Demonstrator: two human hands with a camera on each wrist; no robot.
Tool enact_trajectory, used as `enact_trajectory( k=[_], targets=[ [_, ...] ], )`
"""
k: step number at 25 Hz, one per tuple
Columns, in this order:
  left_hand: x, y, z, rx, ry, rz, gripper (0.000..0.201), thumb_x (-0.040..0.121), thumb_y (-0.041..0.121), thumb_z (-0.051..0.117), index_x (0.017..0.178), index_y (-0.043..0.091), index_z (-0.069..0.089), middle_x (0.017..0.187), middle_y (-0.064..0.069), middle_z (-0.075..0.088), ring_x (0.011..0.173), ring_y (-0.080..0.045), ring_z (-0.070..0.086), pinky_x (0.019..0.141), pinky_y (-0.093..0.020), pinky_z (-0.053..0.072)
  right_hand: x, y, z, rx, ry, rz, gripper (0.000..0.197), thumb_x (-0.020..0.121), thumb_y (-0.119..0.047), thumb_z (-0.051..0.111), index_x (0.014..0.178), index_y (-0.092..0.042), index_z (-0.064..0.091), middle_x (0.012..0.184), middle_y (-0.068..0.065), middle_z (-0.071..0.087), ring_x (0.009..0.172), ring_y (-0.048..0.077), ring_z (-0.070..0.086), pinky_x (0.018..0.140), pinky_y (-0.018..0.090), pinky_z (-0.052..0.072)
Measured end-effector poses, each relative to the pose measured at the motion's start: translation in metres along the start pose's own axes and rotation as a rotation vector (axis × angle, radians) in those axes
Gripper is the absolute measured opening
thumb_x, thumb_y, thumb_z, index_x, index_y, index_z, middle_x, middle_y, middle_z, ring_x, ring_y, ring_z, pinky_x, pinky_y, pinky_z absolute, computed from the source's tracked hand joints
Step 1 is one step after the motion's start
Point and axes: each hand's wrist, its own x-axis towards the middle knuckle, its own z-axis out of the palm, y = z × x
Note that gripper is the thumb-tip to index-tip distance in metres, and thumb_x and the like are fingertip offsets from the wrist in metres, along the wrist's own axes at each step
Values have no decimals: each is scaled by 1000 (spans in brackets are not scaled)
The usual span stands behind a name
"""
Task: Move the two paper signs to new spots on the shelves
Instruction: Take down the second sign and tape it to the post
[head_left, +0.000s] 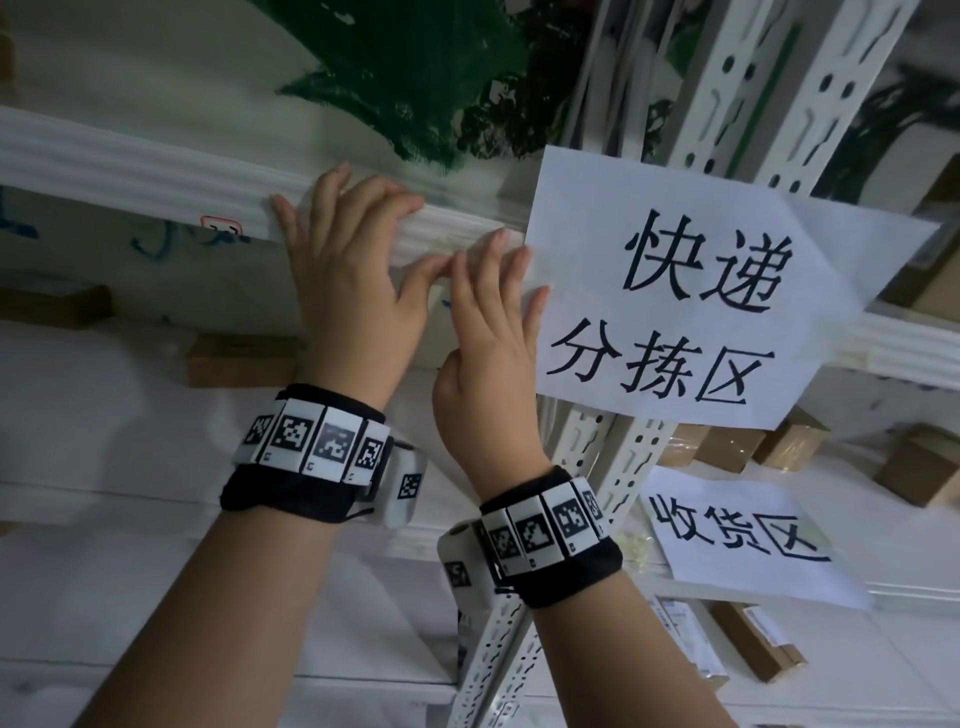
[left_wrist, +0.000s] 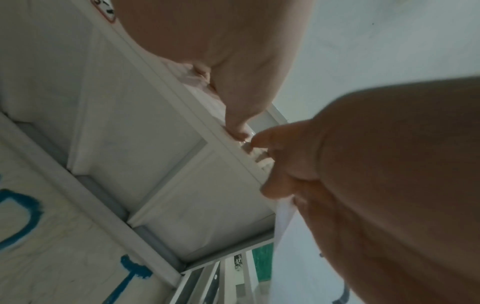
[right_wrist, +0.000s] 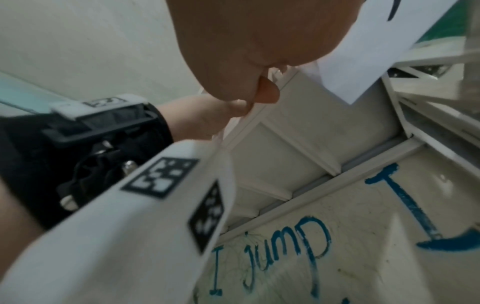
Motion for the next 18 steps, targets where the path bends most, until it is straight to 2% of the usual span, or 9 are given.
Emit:
enact_trajectory(
  k=[4, 5, 7, 9, 11, 13, 15, 18],
  targets=[
    [-3, 10, 1, 4, -6, -24, 33, 99, 20, 61, 130, 15, 67, 141, -2, 63, 155, -34, 37, 128, -69, 11, -9, 20, -28, 146, 173, -21, 70, 85, 15, 39, 152, -2, 53, 173, 17, 26, 162, 30, 26, 128, 53, 29],
    [-6, 21, 5, -14, 7, -62, 35, 99, 14, 55, 134, 12, 65, 146, -5, 61, 158, -36, 32, 129, -68, 10, -10, 23, -40, 140, 225, -33, 67, 85, 17, 42, 149, -1, 56, 172, 19, 27, 161, 31, 27, 128, 53, 30],
    [-17, 53, 15, -107, 26, -80, 44, 101, 5, 46, 144, 7, 59, 160, -11, 50, 162, -38, 23, 132, -63, 8, -10, 29, -61, 66, 285, -65, 67, 86, 20, 44, 148, -1, 56, 172, 23, 23, 163, 36, 18, 131, 55, 19],
    [-33, 95, 34, -261, -36, 77, 46, 109, 6, 44, 155, 4, 49, 168, -16, 39, 163, -39, 20, 132, -62, 10, -5, 41, -82, 26, 319, -90, 67, 87, 19, 44, 151, -1, 53, 172, 24, 22, 164, 38, 13, 134, 55, 10],
    [-42, 127, 57, -370, -146, 256, 47, 115, 17, 38, 160, 4, 35, 170, -19, 34, 163, -38, 21, 134, -57, 11, -2, 64, -101, -13, 315, -110, 61, 94, 14, 46, 154, 0, 50, 172, 23, 23, 164, 38, 14, 134, 56, 7],
    [-42, 143, 83, -349, -198, 356, 50, 115, 18, 40, 162, 4, 31, 171, -18, 31, 163, -37, 22, 134, -55, 10, -2, 103, -120, -143, 267, -92, 58, 102, 4, 46, 160, -3, 42, 173, 21, 20, 164, 36, 12, 133, 58, 8],
    [-39, 144, 101, -182, -206, 380, 56, 113, 13, 48, 166, 7, 31, 175, -15, 26, 164, -34, 19, 135, -52, 7, -4, 145, -136, -350, 209, -65, 59, 110, -12, 45, 166, -4, 28, 175, 20, 13, 165, 35, 8, 132, 58, 9],
    [-37, 131, 104, 28, -211, 338, 63, 113, 30, 42, 169, 10, 22, 178, -12, 16, 165, -33, 12, 134, -50, 2, -19, 198, -162, -557, 170, 31, 74, 113, -38, 39, 168, 0, 7, 176, 21, -1, 165, 36, 1, 133, 56, 9]
  ],
)
